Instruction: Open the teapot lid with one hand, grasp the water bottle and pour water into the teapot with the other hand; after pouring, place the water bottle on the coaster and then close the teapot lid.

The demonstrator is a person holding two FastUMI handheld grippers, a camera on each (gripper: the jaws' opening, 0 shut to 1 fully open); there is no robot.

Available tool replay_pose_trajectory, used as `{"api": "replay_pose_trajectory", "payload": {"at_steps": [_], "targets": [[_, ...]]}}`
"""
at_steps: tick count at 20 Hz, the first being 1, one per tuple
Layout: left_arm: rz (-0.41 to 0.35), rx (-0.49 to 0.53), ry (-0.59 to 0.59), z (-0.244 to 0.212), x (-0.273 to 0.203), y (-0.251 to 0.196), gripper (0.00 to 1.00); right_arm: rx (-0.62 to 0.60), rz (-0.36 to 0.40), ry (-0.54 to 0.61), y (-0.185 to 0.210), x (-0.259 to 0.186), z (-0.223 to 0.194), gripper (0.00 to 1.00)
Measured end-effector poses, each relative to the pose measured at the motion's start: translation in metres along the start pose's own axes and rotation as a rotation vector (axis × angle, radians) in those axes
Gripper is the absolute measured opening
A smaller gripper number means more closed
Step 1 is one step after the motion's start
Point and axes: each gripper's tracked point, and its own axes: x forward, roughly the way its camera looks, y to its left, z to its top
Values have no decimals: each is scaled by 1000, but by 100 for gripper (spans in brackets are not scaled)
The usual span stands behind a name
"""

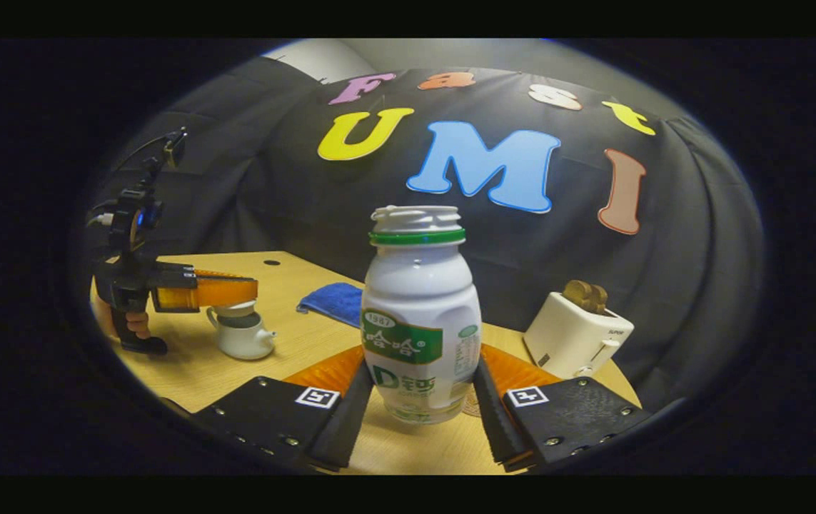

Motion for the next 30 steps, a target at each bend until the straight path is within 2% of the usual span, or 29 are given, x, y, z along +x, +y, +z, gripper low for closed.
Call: {"api": "replay_pose_trajectory", "payload": {"at_steps": [2,3,4,6,8,9,10,11,14,15,16,18,19,23,24,25,27,28,29,30], "targets": [[5,5,12,-1,4,1,18,22,-13,6,-8,0,-4,71],[9,9,17,-4,5,2,14,33,-18,9,-11,0,-5,71],[10,11,18,-6,6,2,18,42,-24,13,-15,1,-7,71],[12,18,29,-9,8,3,14,45,-41,18,-21,2,-10,71],[16,28,38,-15,10,4,18,53,-49,14,-27,3,-11,71],[19,33,42,-17,11,4,14,56,-57,12,-31,5,-11,71],[21,37,42,-17,10,4,18,61,-64,6,-35,6,-13,70],[21,39,48,-22,10,5,17,70,-74,5,-40,8,-14,71],[25,69,41,-22,9,2,18,171,-76,10,-56,17,-21,71],[29,84,39,-23,9,2,14,212,-72,14,-61,21,-22,70],[32,100,37,-23,9,1,18,244,-83,24,-67,24,-26,70],[37,115,32,-21,8,1,19,296,-94,44,-77,32,-33,70],[38,114,31,-22,9,1,11,314,-97,56,-82,35,-37,70],[61,97,20,-18,4,6,31,315,-123,82,-92,48,-52,70],[69,104,-1,-11,1,7,29,304,-125,87,-92,51,-55,70],[82,115,-31,-1,-3,9,36,294,-124,94,-91,56,-57,70],[89,120,-100,18,-13,8,39,275,-123,103,-90,63,-59,70],[84,113,-140,29,-19,7,54,267,-125,102,-90,67,-58,70],[77,104,-176,37,-25,6,65,261,-130,106,-90,70,-59,70],[77,99,-205,45,-30,5,87,258,-132,107,-90,74,-62,70]]}}
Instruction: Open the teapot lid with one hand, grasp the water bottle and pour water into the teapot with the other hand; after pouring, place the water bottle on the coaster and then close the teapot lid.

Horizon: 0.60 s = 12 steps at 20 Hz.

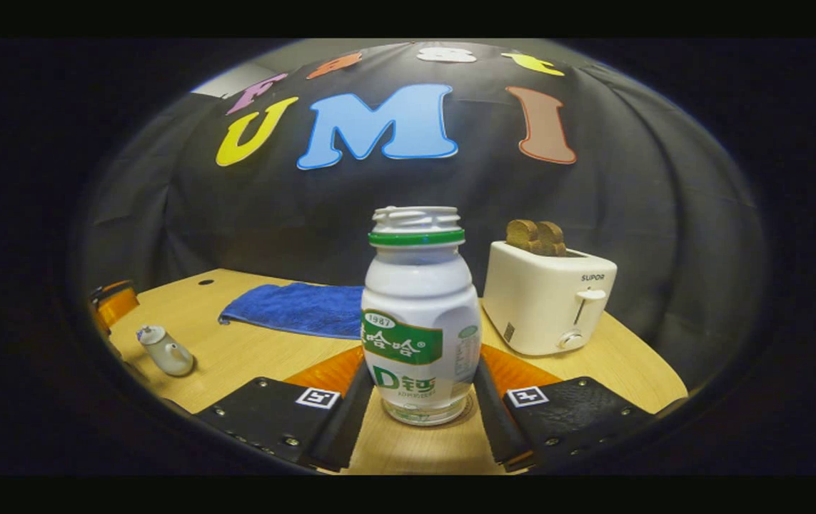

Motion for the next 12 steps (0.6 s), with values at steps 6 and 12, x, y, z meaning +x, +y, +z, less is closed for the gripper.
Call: {"api": "replay_pose_trajectory", "payload": {"at_steps": [6,12], "targets": [[14,-9,-61,14,-8,9,95,2,-16,19,-1,14,-10,70],[9,-1,-34,6,-4,7,95,31,-18,2,-4,13,-10,70]]}}
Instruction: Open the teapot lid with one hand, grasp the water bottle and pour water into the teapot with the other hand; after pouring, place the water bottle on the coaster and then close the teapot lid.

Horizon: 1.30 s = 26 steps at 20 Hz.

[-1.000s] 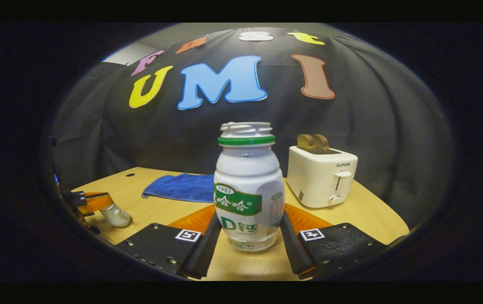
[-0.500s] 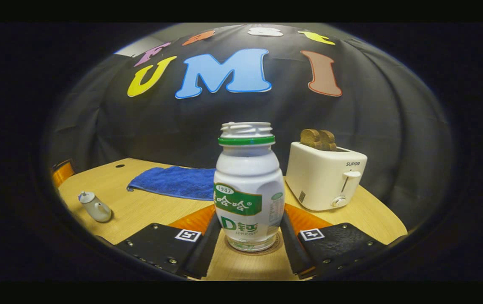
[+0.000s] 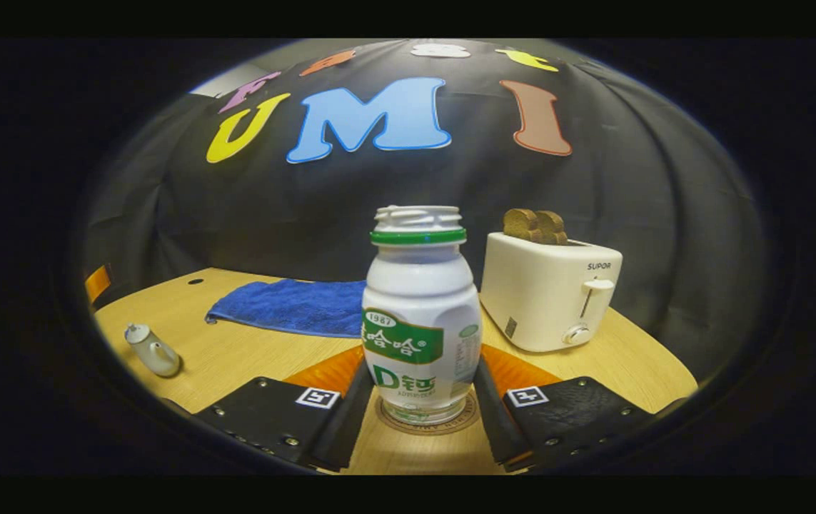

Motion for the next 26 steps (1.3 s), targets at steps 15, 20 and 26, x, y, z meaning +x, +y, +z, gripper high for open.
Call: {"api": "replay_pose_trajectory", "payload": {"at_steps": [15,20,26], "targets": [[32,9,0,8,-19,-7,99,-16,-29,-64,10,-109,-2,98],[54,-18,67,-5,-61,-46,99,6,-56,-130,51,-175,2,81],[82,-19,144,-41,-103,-77,98,20,-39,-162,118,-207,-31,98]]}}
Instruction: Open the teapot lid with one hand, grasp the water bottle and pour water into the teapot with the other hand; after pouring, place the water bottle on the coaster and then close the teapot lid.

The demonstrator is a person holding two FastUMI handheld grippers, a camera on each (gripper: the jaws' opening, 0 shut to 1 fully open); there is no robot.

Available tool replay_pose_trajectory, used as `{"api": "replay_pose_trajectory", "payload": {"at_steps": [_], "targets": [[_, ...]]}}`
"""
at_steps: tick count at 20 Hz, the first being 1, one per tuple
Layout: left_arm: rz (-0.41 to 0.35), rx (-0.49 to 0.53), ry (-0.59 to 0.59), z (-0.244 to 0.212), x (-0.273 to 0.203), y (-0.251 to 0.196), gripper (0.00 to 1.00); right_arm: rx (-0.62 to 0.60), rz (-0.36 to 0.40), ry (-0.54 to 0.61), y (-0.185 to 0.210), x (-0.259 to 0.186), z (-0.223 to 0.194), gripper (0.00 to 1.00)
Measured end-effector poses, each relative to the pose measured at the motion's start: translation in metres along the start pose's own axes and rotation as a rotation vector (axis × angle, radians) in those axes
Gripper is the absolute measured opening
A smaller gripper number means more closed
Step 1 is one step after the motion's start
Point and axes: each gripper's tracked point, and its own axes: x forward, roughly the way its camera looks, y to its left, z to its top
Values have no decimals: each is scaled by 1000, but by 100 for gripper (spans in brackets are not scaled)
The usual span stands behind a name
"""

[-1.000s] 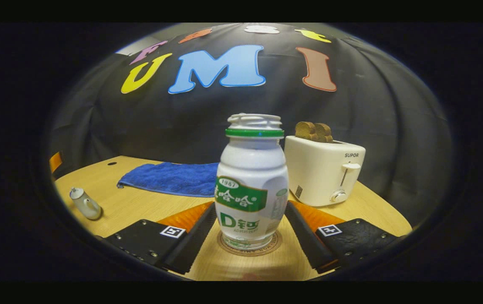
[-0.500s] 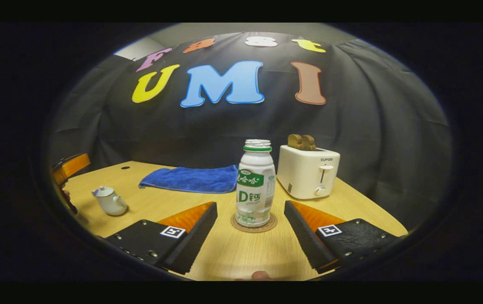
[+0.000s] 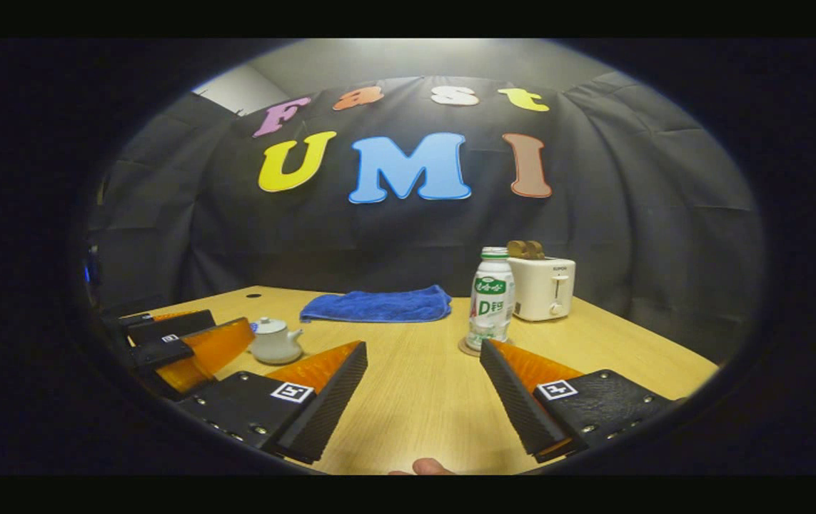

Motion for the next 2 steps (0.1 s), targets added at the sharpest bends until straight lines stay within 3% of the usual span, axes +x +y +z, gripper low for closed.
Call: {"api": "replay_pose_trajectory", "payload": {"at_steps": [2], "targets": [[22,31,-7,3,-7,-2,98,27,-16,-24,7,-8,-2,98]]}}
